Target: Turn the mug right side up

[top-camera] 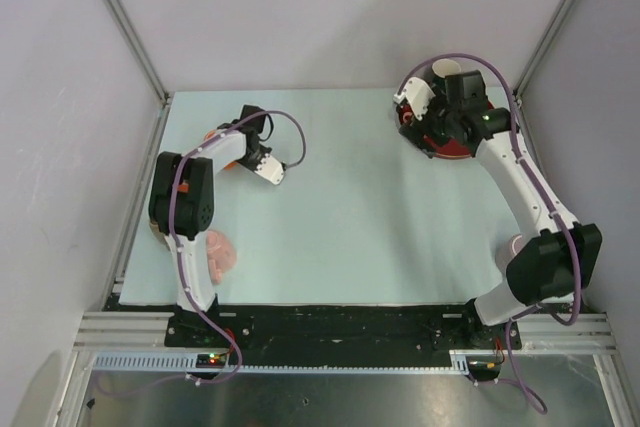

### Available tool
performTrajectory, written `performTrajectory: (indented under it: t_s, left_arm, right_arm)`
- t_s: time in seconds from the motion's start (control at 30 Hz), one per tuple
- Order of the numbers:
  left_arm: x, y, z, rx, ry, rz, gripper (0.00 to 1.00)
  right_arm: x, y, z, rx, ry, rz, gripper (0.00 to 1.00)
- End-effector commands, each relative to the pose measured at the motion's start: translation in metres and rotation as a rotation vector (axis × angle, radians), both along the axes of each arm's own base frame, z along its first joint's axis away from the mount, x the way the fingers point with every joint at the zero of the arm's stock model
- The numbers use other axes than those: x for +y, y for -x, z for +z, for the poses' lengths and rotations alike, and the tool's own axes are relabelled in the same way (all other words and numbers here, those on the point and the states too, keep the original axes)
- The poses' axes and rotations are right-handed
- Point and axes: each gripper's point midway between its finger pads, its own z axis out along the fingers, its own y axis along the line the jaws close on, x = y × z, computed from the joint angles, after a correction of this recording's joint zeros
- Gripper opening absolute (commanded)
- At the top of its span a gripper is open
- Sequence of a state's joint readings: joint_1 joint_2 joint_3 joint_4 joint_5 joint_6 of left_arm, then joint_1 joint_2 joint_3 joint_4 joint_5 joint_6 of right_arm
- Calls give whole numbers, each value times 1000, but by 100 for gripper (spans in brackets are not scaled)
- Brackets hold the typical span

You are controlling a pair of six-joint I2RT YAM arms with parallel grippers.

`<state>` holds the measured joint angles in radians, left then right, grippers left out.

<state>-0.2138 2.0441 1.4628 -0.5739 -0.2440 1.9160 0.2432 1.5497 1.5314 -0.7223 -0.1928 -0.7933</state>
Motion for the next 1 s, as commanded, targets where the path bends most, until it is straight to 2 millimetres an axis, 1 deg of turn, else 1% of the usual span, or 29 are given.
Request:
performTrajectory:
  t_s: [0.0, 0.07, 0.13, 0.17, 0.23, 0.3, 0.33, 0.37, 0.4, 0.43, 0.47, 0.53, 0.6, 0.63, 0.67, 0.7, 0.73, 0.77, 0.8, 0.87, 0.93, 0.97]
  left_arm:
    - [0, -10, 8, -36, 11, -14, 2]
    - [-11, -16, 19, -77, 90, 15, 1]
    - [-27, -28, 40, -147, 260, 122, 0]
    - [-36, -35, 53, -184, 357, 191, 0]
    - [-48, -45, 78, -236, 512, 289, 0]
    - [-58, -47, 98, -260, 635, 355, 0]
    - [-64, -46, 105, -259, 690, 378, 0]
    - [-69, -44, 116, -266, 753, 418, 0]
    - [-73, -45, 127, -274, 812, 446, 0]
    - [-78, -43, 138, -276, 883, 502, 0]
    - [-83, -41, 152, -276, 956, 534, 0]
    - [-96, -34, 176, -237, 1143, 650, 0]
    - [-114, -24, 203, -164, 1322, 730, 0]
    - [-123, -18, 215, -121, 1395, 753, 0]
    - [-136, -8, 230, -46, 1481, 773, 0]
    - [-146, 1, 241, 18, 1541, 787, 0]
    - [-157, 12, 255, 92, 1604, 797, 0]
    - [-167, 22, 265, 171, 1649, 798, 0]
    - [-174, 31, 276, 232, 1690, 811, 0]
    - [-186, 48, 292, 338, 1737, 813, 0]
    - [-194, 61, 305, 407, 1765, 812, 0]
    - [-199, 67, 310, 441, 1774, 805, 0]
  right_arm:
    - [8, 7, 28, -79, -60, 11, 81]
    - [7, 9, 31, -82, -79, -7, 81]
    - [9, 10, 34, -82, -118, -32, 81]
    - [12, 11, 37, -83, -147, -40, 81]
    - [24, 14, 38, -67, -232, -37, 81]
    - [41, 19, 40, -48, -329, -15, 81]
    - [52, 20, 44, -45, -388, -2, 81]
    - [62, 23, 42, -18, -450, -5, 81]
    - [74, 24, 45, -6, -518, 13, 81]
    - [85, 28, 44, 30, -586, 13, 87]
    - [99, 30, 46, 48, -650, 44, 93]
    - [124, 35, 49, 97, -765, 86, 98]
    - [147, 38, 54, 150, -864, 119, 99]
    - [158, 39, 62, 165, -921, 142, 99]
    - [168, 39, 66, 182, -964, 163, 99]
    - [178, 40, 75, 202, -1023, 185, 99]
    - [185, 39, 79, 225, -1070, 199, 99]
    - [192, 39, 87, 244, -1127, 221, 99]
    - [197, 37, 90, 264, -1164, 231, 100]
    - [204, 33, 99, 292, -1233, 246, 99]
    - [211, 29, 104, 325, -1269, 247, 99]
    - [215, 27, 102, 343, -1272, 242, 98]
